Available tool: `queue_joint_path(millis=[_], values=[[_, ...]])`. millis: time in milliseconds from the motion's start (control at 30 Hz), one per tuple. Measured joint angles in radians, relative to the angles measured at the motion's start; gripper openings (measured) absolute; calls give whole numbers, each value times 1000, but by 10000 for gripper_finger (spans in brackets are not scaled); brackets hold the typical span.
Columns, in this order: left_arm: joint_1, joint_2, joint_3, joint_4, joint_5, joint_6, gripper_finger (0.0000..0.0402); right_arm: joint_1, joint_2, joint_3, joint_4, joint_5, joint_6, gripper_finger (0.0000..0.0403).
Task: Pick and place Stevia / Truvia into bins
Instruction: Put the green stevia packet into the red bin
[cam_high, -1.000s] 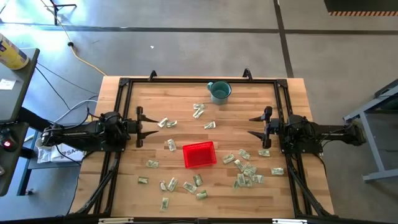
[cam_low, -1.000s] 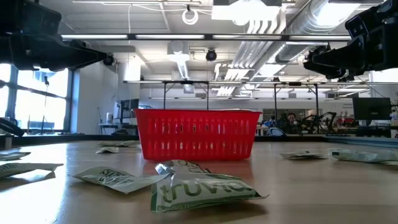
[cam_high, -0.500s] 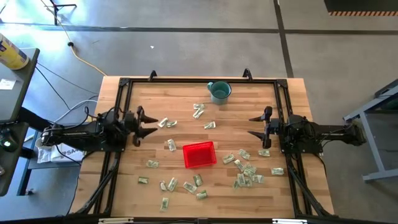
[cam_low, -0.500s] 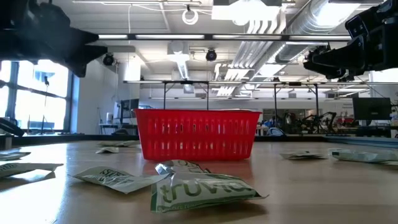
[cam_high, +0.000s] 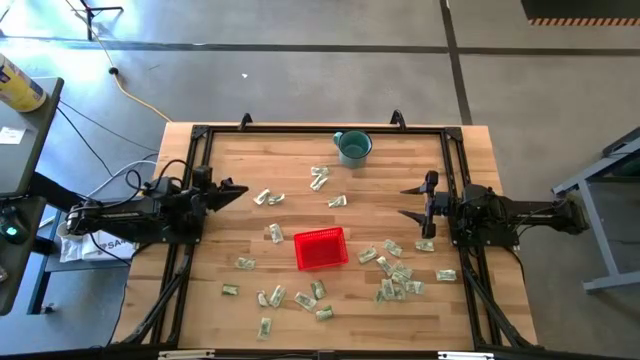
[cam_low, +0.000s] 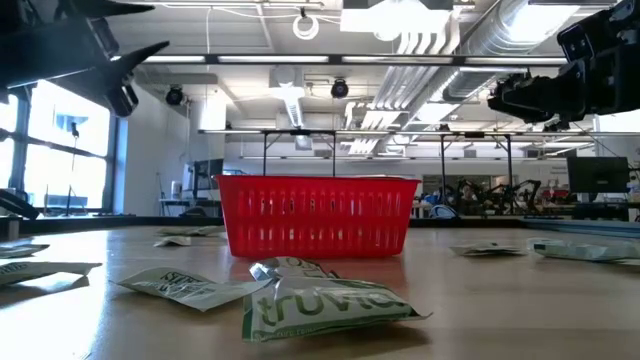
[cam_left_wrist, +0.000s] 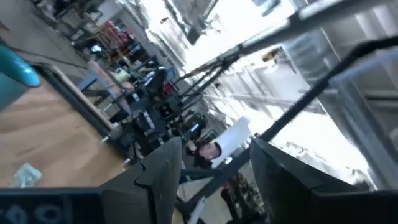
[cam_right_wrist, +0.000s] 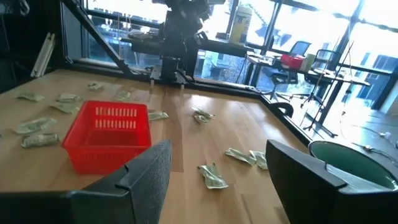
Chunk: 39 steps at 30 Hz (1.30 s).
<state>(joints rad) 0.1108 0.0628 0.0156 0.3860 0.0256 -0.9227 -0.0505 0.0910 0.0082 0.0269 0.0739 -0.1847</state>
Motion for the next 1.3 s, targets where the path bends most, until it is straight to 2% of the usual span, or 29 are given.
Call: queue_joint_path(millis=[200, 267, 367, 500, 567, 600, 667, 733, 800, 900, 1033, 1300], values=[[0, 0, 0, 7, -148, -30, 227, -2, 1, 0, 106, 74, 88, 252], [0, 0, 0, 8, -183, -37, 227, -1, 1, 0, 156, 105, 170, 252], [0, 0, 0, 8, -193, -36, 227, -1, 0, 0, 235, 208, 402, 252], [0, 0, 0, 9, -193, -106, 227, -2, 0, 0, 329, 359, 846, 252], [0, 0, 0, 8, -195, -111, 227, -1, 0, 1, 333, 429, 1061, 252], [0, 0, 0, 8, -199, -111, 227, -2, 0, 1, 313, 470, 1110, 252], [0, 0, 0, 2, -201, -106, 227, -2, 1, 2, 269, 571, 1091, 252], [0, 0, 0, 2, -188, -108, 227, -2, 1, 2, 265, 600, 1078, 252], [0, 0, 0, 5, -141, -114, 227, 0, 4, 2, 285, 586, 1083, 252], [0, 0, 0, -4, -83, -138, 227, 0, 15, 2, 341, 504, 1106, 252], [0, 0, 0, -42, -65, -140, 227, 0, 62, 3, 352, 428, 1171, 252], [0, 0, 0, -104, -42, -162, 227, 1, 298, 95, 345, 148, 1320, 252]])
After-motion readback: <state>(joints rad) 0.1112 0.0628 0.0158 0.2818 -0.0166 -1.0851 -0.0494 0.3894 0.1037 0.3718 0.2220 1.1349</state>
